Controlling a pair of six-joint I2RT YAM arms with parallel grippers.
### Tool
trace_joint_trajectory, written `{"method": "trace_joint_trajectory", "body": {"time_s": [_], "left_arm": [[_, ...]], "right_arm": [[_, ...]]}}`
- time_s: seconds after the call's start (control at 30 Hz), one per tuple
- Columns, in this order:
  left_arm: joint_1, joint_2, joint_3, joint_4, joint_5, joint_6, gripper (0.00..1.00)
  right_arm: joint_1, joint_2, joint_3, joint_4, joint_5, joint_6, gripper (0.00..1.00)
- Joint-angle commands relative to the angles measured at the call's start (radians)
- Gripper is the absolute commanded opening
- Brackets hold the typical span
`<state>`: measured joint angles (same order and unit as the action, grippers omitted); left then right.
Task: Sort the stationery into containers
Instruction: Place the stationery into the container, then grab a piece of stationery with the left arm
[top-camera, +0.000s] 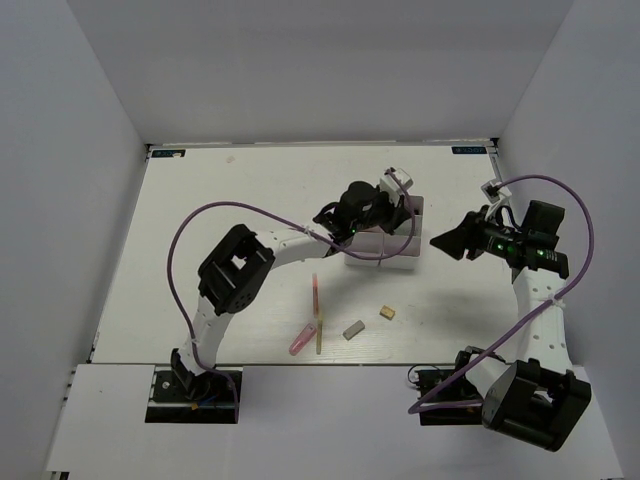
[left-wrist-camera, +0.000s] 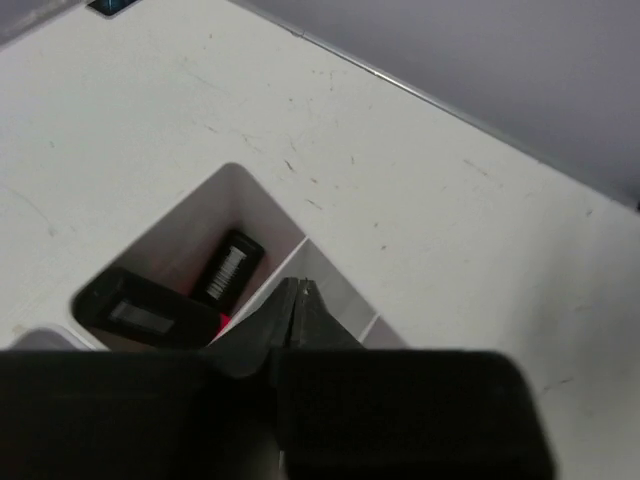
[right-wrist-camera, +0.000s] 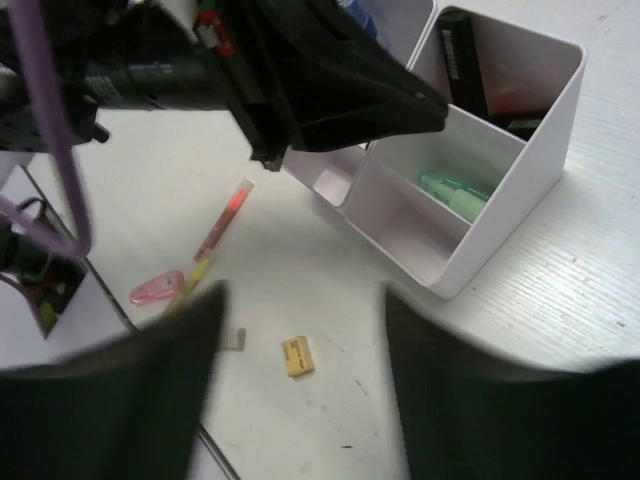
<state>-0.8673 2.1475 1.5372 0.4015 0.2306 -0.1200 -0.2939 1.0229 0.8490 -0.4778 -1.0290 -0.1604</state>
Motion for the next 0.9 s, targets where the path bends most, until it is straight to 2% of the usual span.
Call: {"method": "trace_joint_trajectory", "body": {"time_s": [0.0,0.03,0.07,0.1,0.13,0.17,0.2,0.23,0.27,0.3,0.33,0.4,0.43,0.47,0.5,0.53,0.57,0.6,0.63,0.73,0.77,0.87], "left_arm": [[-0.051,-0.147,-0.017,-0.056,-0.004,0.002,0.00],[-0.062,-0.173,-0.032,-0.085,-0.043,0.005,0.00],[-0.082,-0.270,-0.082,-0.117,-0.083,0.008,0.00],[-0.097,-0.308,-0.095,-0.157,-0.188,0.002,0.00],[-0.149,-0.401,-0.110,-0.344,-0.327,-0.038,0.00],[-0.162,-0.428,-0.109,-0.430,-0.440,-0.061,0.05],[-0.183,-0.452,-0.106,-0.601,-0.471,-0.131,0.16],[-0.185,-0.474,-0.111,-0.678,-0.503,-0.173,0.24],[-0.187,-0.559,-0.165,-0.877,-0.555,-0.216,0.36],[-0.185,-0.587,-0.193,-0.933,-0.559,-0.252,0.42],[-0.187,-0.676,-0.262,-0.975,-0.560,-0.317,0.46],[-0.193,-0.733,-0.373,-1.072,-0.551,-0.329,0.56],[-0.193,-0.802,-0.450,-1.087,-0.554,-0.336,0.63],[-0.193,-0.820,-0.481,-1.130,-0.553,-0.339,0.66],[-0.193,-0.833,-0.555,-1.142,-0.554,-0.339,0.67],[-0.193,-0.859,-0.578,-1.159,-0.562,-0.336,0.67],[-0.193,-0.864,-0.598,-1.171,-0.571,-0.342,0.67],[-0.191,-0.865,-0.659,-1.164,-0.577,-0.336,0.67],[-0.191,-0.873,-0.679,-1.126,-0.577,-0.325,0.65],[-0.188,-0.835,-0.729,-1.066,-0.576,-0.271,0.54],[-0.188,-0.812,-0.726,-1.058,-0.573,-0.262,0.54],[-0.187,-0.770,-0.715,-1.041,-0.559,-0.250,0.54]], "right_arm": [[-0.008,0.002,0.012,-0.005,-0.025,-0.016,0.75],[-0.008,0.002,0.015,-0.005,-0.007,0.020,0.91],[-0.011,0.002,0.024,-0.005,0.009,0.034,0.91],[-0.014,0.002,0.025,-0.007,-0.014,0.041,0.91],[-0.016,-0.001,0.027,-0.011,-0.035,0.030,0.91],[-0.016,0.002,0.018,-0.002,-0.067,0.030,0.91],[-0.019,0.009,0.013,-0.004,-0.081,0.025,0.82],[-0.019,0.020,0.013,-0.005,-0.095,0.012,0.52],[-0.021,0.031,0.019,-0.018,-0.101,0.013,0.11],[-0.019,0.040,0.044,-0.024,-0.102,0.013,0.00],[-0.021,0.070,0.054,-0.092,-0.109,-0.023,0.00],[-0.019,0.098,0.073,-0.131,-0.164,-0.100,0.00],[-0.019,0.120,0.093,-0.169,-0.207,-0.119,0.49],[-0.021,0.127,0.100,-0.221,-0.224,-0.196,0.65],[-0.018,0.143,0.123,-0.289,-0.250,-0.230,0.70],[-0.017,0.158,0.140,-0.315,-0.267,-0.258,0.65],[-0.017,0.164,0.142,-0.343,-0.279,-0.304,0.53],[-0.021,0.167,0.142,-0.344,-0.289,-0.306,0.32],[-0.019,0.172,0.140,-0.344,-0.293,-0.309,0.00],[-0.017,0.186,0.143,-0.367,-0.296,-0.333,0.00],[-0.019,0.190,0.147,-0.370,-0.287,-0.334,0.15],[-0.021,0.187,0.144,-0.366,-0.275,-0.332,0.23]]}}
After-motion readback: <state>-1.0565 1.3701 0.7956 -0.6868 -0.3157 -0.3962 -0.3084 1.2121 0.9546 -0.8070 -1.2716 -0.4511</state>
